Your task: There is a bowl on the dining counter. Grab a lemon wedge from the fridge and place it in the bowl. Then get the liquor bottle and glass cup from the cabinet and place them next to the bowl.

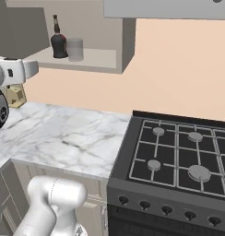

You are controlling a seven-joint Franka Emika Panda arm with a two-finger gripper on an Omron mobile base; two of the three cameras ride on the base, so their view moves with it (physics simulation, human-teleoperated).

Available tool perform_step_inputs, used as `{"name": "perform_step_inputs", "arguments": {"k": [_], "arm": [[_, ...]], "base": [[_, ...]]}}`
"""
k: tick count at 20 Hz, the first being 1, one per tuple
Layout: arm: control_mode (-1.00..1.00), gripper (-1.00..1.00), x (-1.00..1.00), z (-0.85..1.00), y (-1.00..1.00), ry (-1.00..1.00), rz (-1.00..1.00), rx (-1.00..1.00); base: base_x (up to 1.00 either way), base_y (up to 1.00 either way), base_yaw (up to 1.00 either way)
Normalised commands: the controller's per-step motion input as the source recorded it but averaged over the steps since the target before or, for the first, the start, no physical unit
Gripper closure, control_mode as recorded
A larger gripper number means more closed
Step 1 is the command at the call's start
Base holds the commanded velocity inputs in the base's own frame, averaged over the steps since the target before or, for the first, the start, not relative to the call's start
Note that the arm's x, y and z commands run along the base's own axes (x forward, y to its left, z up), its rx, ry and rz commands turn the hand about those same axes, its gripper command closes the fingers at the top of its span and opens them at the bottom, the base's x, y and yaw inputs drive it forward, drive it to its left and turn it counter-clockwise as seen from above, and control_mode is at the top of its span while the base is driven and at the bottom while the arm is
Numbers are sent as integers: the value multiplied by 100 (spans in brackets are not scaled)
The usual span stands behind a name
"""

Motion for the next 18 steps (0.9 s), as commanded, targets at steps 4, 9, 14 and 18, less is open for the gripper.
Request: {"name": "perform_step_inputs", "arguments": {"k": [4,9,14,18], "arm": [[-100,-100,13,0,0,0,0,0],[-100,-100,54,12,6,0,0,0],[-100,-100,70,29,17,0,0,0],[-100,-100,74,23,27,0,0,0]], "base": [[0,0,0],[0,0,0],[0,0,0],[0,0,0]]}}
